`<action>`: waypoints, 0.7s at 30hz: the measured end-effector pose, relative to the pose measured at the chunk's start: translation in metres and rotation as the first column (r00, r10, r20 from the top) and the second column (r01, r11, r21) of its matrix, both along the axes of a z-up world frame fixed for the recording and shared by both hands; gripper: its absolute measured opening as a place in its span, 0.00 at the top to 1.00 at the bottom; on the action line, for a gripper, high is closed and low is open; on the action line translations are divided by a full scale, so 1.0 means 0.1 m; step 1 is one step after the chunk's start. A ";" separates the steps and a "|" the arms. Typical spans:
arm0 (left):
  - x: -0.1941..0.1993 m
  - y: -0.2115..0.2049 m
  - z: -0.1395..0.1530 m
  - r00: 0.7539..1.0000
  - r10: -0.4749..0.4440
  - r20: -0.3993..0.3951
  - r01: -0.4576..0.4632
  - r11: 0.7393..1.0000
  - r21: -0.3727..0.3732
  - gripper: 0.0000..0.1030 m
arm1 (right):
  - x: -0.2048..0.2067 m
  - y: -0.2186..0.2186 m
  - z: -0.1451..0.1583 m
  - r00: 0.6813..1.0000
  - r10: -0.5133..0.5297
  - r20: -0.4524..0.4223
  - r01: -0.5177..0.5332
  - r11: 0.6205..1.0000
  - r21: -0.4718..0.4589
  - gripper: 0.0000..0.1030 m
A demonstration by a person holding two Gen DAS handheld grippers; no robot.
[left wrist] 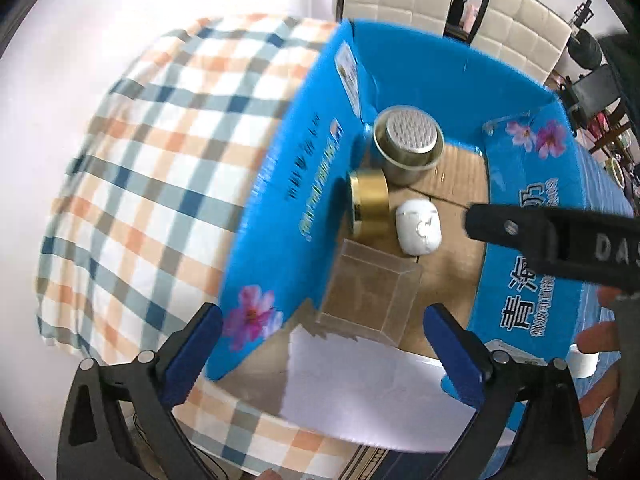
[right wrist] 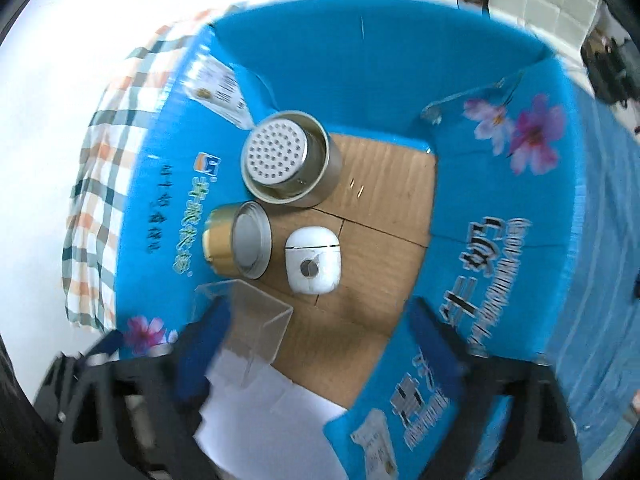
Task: Organize rigid objects
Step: 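Open both tools to release the cube and earbud case, then withdraw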
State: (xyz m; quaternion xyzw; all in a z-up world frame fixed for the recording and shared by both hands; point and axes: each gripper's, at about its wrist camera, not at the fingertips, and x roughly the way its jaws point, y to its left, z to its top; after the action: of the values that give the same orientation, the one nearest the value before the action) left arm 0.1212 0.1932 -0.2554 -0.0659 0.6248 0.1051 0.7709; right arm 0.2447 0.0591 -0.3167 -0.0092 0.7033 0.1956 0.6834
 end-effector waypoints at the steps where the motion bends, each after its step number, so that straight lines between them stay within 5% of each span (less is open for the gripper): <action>1: -0.02 0.02 0.07 1.000 0.005 0.012 -0.005 1.000 0.004 0.00 | -0.03 -0.02 0.09 1.000 0.004 0.023 -0.004 1.000 -0.005 0.01; 10: -0.17 -0.04 0.45 0.995 0.005 0.100 -0.012 0.998 0.063 0.00 | -0.25 -0.44 0.99 0.988 0.050 0.149 -0.049 0.999 -0.011 0.01; 21: -0.40 -0.30 0.88 0.982 -0.041 0.186 0.027 0.997 0.078 0.00 | -0.71 -0.75 1.53 0.960 0.053 0.276 -0.060 0.998 0.015 0.01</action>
State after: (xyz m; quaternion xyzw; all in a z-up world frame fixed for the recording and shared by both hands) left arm 0.0813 0.1631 -0.1678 -0.0358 0.5463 0.1084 0.8297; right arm 0.1742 -0.0160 -0.1633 -0.0483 0.5986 0.2201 0.7687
